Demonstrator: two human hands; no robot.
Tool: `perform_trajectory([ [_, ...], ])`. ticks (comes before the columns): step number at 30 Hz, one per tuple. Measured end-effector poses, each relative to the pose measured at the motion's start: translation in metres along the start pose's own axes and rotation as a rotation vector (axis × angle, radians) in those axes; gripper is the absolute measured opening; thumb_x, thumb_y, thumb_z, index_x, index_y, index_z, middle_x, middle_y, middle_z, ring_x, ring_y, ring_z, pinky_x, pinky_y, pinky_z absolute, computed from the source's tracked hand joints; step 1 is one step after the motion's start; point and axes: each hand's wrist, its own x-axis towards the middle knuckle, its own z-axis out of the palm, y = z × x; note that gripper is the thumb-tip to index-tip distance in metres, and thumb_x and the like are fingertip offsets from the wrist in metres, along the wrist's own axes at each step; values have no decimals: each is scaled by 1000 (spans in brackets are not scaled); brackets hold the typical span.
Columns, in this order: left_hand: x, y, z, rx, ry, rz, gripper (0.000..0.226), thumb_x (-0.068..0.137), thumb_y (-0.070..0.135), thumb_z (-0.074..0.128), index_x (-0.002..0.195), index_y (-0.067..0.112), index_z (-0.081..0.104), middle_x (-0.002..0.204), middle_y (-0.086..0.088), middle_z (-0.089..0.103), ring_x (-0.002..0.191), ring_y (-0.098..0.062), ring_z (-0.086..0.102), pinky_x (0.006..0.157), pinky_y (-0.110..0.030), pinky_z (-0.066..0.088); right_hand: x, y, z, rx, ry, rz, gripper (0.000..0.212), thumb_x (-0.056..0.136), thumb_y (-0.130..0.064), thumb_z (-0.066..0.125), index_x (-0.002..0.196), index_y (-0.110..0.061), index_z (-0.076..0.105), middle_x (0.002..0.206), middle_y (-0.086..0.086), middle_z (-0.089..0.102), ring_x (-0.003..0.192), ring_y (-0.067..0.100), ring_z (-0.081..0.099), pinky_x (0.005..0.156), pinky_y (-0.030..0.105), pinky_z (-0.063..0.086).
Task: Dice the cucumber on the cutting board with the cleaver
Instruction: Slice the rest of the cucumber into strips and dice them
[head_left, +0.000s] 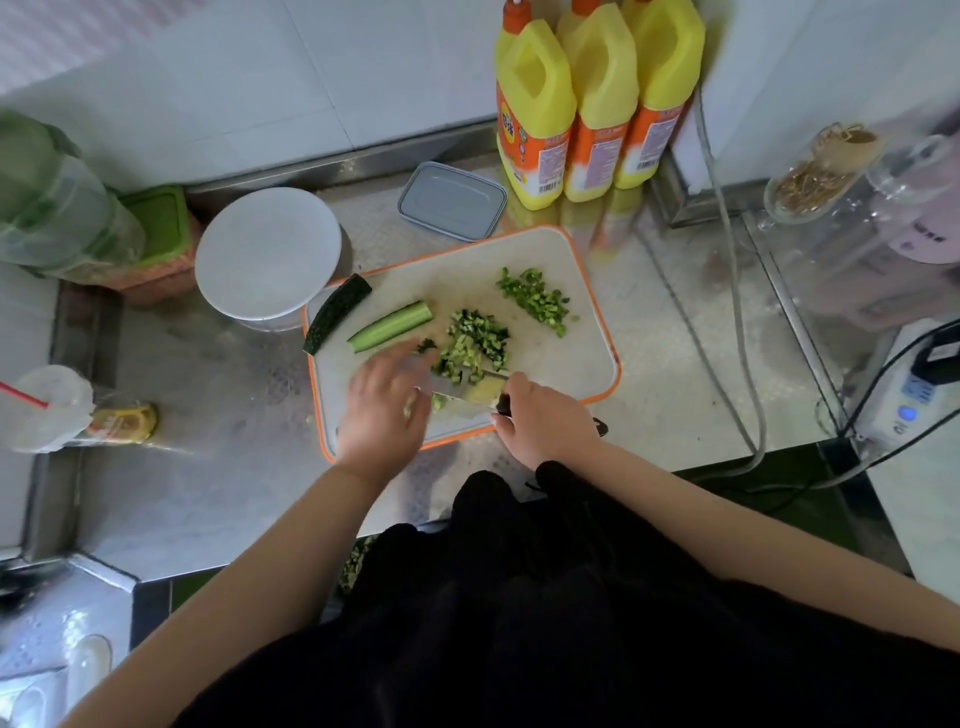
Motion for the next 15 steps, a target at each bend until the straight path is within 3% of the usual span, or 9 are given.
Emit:
perform_trajectory([
  [2,6,13,6,189,-317,82,53,99,52,18,142,35,43,157,0,28,144,-29,19,118,-47,11,-3,-3,2,18,14,11,34,95,-33,46,117,-9,42,105,7,62,93,27,62,64,31,37],
  [5,14,24,18,338,-531,142,66,91,62,-10,146,49,24,162,7,3,148,-30,-1,117,-52,-5,-8,-5,4,21,41,18,36,96,-30,44,124,-8,37,111,9,60,98,27,61,69,31,37],
  [9,27,21,23,388,-579,58,66,87,63,-15,146,55,12,161,12,-9,148,-27,-10,116,-53,-8,-14,2,3,-21,129,-15,31,98,-28,45,119,-6,42,106,8,60,96,27,59,71,33,40],
  [13,35,21,22,407,-592,-34,55,93,59,-3,147,54,9,160,14,-12,147,-24,-13,117,-52,-8,-17,20,10,-57,298,-93,26,81,-23,72,88,-4,55,69,7,59,60,27,60,49,30,31],
  [15,38,20,22,404,-598,-73,51,97,57,3,148,53,9,160,14,-14,147,-23,-15,117,-52,-9,-20,30,13,-70,337,-108,30,71,-21,80,80,-6,55,62,3,56,51,23,56,44,27,31],
])
